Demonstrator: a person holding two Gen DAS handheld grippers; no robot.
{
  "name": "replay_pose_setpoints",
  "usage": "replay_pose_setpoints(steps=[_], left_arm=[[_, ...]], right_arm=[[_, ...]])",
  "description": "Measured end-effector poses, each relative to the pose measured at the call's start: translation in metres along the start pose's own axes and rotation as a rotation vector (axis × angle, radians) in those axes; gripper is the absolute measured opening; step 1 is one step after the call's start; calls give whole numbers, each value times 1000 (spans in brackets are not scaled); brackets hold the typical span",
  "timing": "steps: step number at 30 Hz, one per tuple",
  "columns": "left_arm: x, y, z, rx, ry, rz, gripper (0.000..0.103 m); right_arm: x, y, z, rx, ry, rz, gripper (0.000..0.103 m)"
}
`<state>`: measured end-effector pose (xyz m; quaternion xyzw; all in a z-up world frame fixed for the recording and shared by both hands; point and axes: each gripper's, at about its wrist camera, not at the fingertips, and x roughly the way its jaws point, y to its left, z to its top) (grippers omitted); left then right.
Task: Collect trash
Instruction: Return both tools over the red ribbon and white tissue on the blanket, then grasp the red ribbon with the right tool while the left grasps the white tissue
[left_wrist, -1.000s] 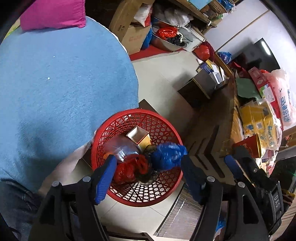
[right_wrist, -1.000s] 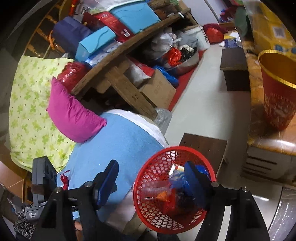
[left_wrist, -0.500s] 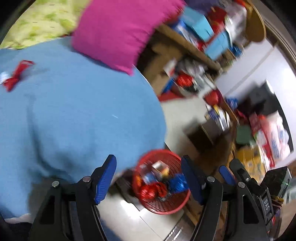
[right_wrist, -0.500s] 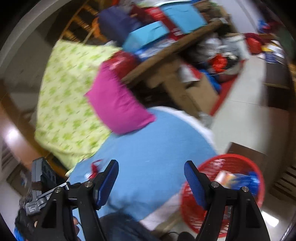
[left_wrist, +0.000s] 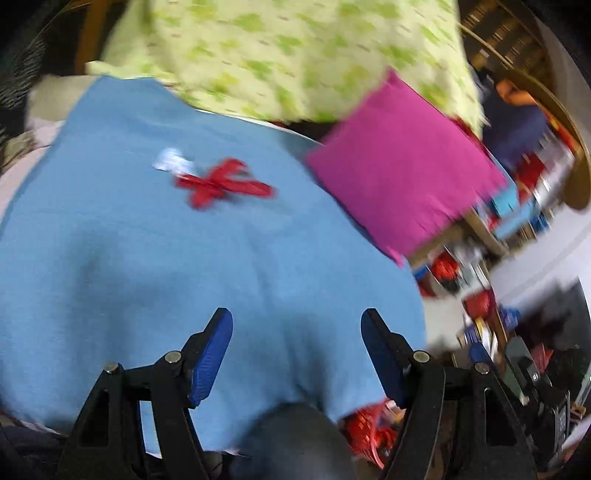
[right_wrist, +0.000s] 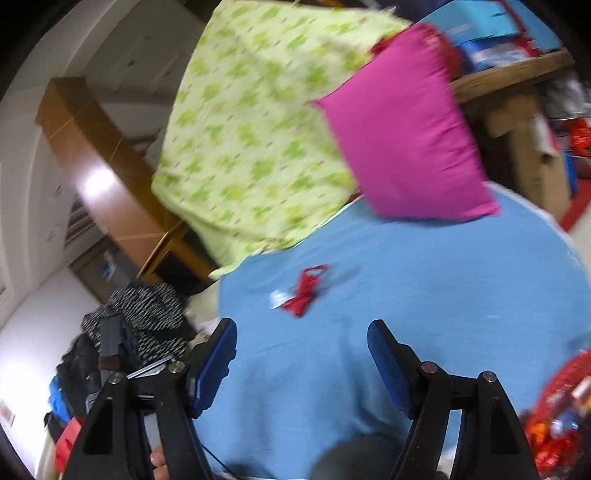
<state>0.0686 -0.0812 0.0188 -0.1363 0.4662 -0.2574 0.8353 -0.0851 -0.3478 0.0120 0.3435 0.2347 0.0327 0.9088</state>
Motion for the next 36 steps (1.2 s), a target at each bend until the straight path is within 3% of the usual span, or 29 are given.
replay_pose_setpoints(steps=[6,12,17,22,26,28,32,33,34,36], left_arm=[[-18,60,42,-123,-64,49,73],[-16,95,80,-164,-89,97,73],[13,116,119,-207,-73,106,73],[61,140,157,-228,-49,125,73],[93,165,155,-257,-39,160,72],[105,172,152,-263,6,151,72],[111,178,149,-238,-5,204,73],[113,180,149,-242,-6,208,73],[114,180,149,-245,-8,204,73],[119,180,148,-239,-6,208,73]], right_arm=[[79,37,6,-6,78,60,77],[156,55,15,15,121,59,77],[237,53,25,77,180,19,77],[332,22,34,170,227,-58,77],[404,-6,29,173,273,-132,76],[422,-16,20,170,276,-138,76],[455,-19,14,124,322,-124,75],[461,-17,13,90,330,-128,69],[468,-19,9,76,351,-127,55],[478,-27,-1,111,401,-110,39]])
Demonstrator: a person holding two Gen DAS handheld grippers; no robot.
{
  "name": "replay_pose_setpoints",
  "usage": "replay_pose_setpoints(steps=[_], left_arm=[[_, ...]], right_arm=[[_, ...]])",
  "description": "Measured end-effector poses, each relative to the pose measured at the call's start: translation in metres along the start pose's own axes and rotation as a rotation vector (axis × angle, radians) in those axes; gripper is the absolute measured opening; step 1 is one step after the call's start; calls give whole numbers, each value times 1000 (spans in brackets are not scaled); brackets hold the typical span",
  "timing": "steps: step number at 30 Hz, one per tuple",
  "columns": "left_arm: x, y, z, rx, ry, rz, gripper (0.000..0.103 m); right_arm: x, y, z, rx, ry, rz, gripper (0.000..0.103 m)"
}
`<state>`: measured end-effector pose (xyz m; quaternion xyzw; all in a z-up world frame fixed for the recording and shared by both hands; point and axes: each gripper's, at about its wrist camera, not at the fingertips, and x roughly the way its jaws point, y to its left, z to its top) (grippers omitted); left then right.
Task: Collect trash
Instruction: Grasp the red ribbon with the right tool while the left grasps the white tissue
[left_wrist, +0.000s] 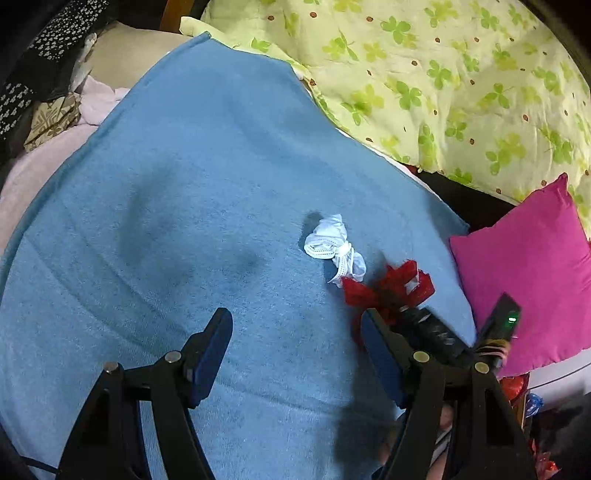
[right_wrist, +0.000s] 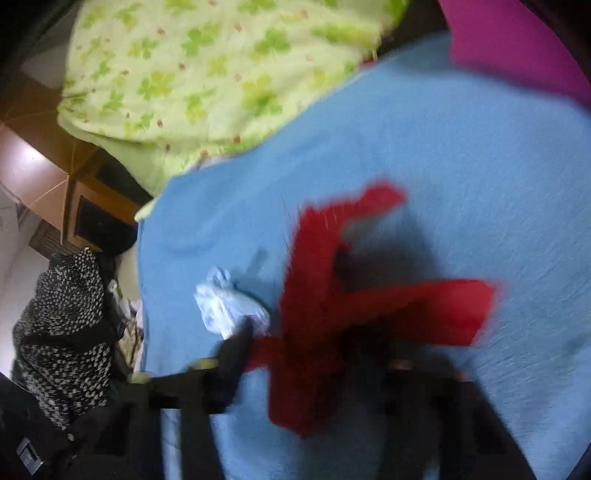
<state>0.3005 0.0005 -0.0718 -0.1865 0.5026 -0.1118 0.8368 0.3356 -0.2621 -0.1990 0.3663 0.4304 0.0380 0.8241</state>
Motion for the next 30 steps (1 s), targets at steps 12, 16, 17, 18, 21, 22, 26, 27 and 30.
replay_pose_setpoints(steps=[12,16,17,18,21,22,26,27,30], left_arm=[[24,-24,1,-36,25,28,73],[59,-42,17,-63,64,50,72],[68,-47,23,-68,70,65,72],[75,-50,28,-75,68,79,72],[96,-59,44,-93,60,106,72],[103,-59,48,-97,71,111,71],[128,-55,55,-122,112,161,45],[130,-56,54,-115,113,158,44],[119,-57,48,-74,98,170,29]], right_arm=[[-82,-19,21,40,-166,91,31],[-84,-34,26,92,-166,94,31],[-80,-36,26,101,-155,91,31],[-77,-37,25,109,-143,91,31],[-69,-36,28,118,-107,91,31],[-68,-37,27,124,-95,92,31],[-67,-42,26,145,-90,91,31],[-67,-43,27,150,-89,95,31],[-69,-44,28,154,-96,95,31]])
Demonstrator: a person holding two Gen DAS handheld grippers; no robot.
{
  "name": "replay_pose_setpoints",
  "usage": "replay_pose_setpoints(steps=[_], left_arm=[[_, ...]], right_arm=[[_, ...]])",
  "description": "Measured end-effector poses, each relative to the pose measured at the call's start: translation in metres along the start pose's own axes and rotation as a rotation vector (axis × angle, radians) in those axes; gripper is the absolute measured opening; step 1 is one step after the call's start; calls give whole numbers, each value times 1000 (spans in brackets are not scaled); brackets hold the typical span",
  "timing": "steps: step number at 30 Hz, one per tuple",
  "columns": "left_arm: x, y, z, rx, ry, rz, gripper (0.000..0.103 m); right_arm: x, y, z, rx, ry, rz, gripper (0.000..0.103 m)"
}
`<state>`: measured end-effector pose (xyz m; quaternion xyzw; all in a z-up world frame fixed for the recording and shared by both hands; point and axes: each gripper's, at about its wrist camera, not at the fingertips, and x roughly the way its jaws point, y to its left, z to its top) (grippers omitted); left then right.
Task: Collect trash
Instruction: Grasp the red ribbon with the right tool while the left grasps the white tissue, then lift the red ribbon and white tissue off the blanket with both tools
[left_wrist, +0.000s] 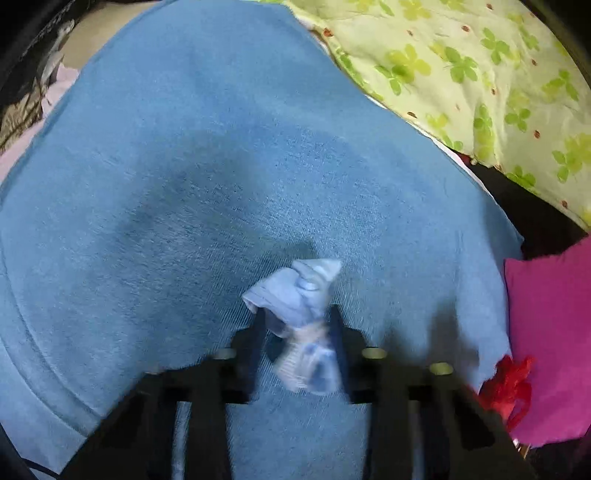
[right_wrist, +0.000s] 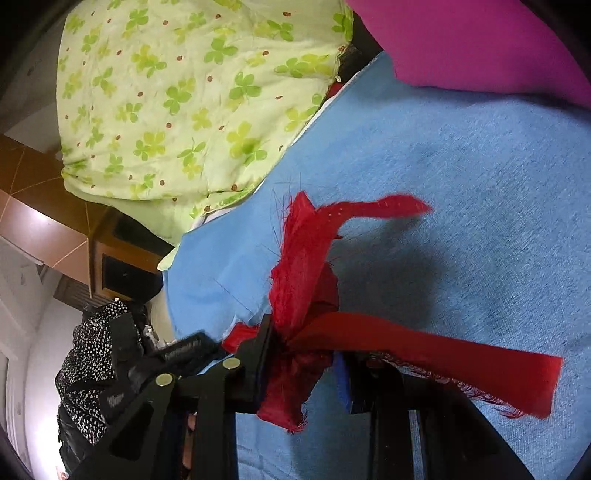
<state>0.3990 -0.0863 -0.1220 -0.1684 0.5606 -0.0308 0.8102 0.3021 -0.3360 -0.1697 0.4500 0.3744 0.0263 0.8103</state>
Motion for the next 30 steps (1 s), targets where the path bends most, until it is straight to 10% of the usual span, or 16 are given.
replay_pose_setpoints(steps=[7,16,30], left_arm=[[-65,29,-51,113,-30,-12,27],[-132,105,-169,25,-25,-53,27],[-247,102,-261,129,-166,-244,27]], right_arm=[[0,11,-3,-15,-3,38,31],[-29,49,-21,-126,-68,91,31],[-256,69,-122,-335,-256,123,31]])
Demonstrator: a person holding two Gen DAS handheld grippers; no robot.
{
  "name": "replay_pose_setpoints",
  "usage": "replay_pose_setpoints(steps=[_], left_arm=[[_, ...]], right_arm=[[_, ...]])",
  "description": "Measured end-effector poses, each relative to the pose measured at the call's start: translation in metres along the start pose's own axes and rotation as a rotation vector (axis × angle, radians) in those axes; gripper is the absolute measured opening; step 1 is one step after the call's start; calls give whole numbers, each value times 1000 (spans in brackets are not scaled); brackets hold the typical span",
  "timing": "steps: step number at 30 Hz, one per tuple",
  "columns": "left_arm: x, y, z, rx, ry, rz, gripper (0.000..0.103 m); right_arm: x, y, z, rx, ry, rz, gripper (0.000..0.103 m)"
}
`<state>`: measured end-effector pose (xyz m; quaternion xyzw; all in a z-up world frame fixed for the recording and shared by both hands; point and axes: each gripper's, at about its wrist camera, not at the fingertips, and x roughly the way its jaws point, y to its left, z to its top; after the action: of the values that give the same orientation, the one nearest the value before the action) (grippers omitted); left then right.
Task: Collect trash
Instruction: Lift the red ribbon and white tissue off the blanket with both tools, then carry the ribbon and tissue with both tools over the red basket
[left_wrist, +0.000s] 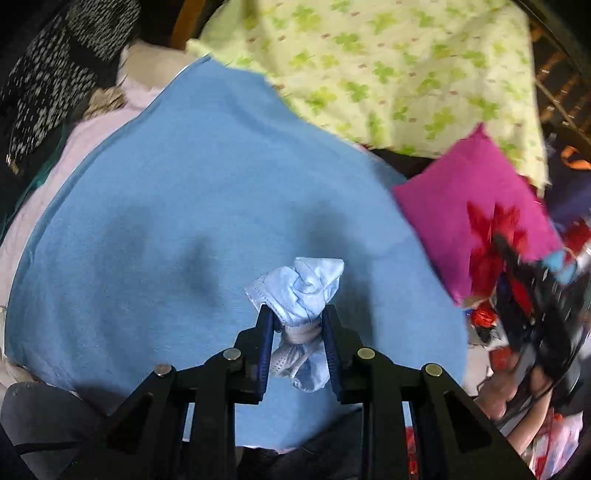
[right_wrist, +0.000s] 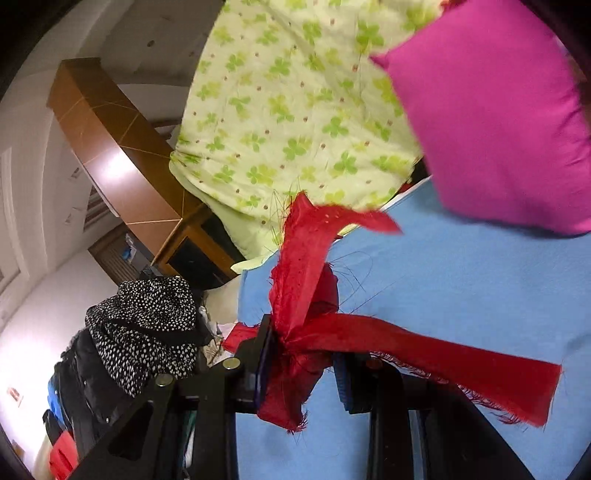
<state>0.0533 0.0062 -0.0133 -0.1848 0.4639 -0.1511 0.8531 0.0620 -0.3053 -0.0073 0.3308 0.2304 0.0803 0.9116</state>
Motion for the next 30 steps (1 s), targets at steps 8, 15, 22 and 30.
replay_pose_setpoints(steps=[8,15,22,30], left_arm=[[-46,-60,-15,117,-64,-110,27],[-73,-115,-39,250,-73,-195,27],[-78,-166,-65,345,-40,-253,27],[-71,-214,-97,451,28,-321,27]], right_arm=[[-149,-10,-5,-55,-121,-107,31],[-236,-19,-24,-10,-211,-155,31],[-298,-37,-36,21,-293,-261,31],[-348,-76,-48,117,-320,-385,31]])
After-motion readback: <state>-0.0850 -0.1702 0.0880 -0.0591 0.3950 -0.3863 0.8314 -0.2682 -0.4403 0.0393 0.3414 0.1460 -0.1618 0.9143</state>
